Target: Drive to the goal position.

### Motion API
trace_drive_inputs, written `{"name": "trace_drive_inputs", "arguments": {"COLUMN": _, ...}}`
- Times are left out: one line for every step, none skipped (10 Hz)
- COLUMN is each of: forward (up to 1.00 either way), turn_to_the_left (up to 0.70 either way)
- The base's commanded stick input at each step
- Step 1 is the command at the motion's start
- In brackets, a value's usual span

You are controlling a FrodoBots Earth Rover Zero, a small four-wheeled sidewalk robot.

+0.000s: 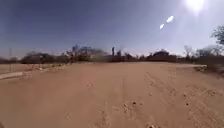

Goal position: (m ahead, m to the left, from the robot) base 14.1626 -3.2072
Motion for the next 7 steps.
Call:
{"name": "trace_drive_inputs", "arguments": {"forward": 1.00, "turn_to_the_left": 0.00}}
{"name": "trace_drive_inputs", "arguments": {"forward": 1.00, "turn_to_the_left": 0.00}}
{"name": "trace_drive_inputs", "arguments": {"forward": 1.00, "turn_to_the_left": 0.00}}
{"name": "trace_drive_inputs", "arguments": {"forward": 1.00, "turn_to_the_left": 0.00}}
{"name": "trace_drive_inputs", "arguments": {"forward": 1.00, "turn_to_the_left": 0.00}}
{"name": "trace_drive_inputs", "arguments": {"forward": 1.00, "turn_to_the_left": 0.00}}
{"name": "trace_drive_inputs", "arguments": {"forward": 1.00, "turn_to_the_left": 0.00}}
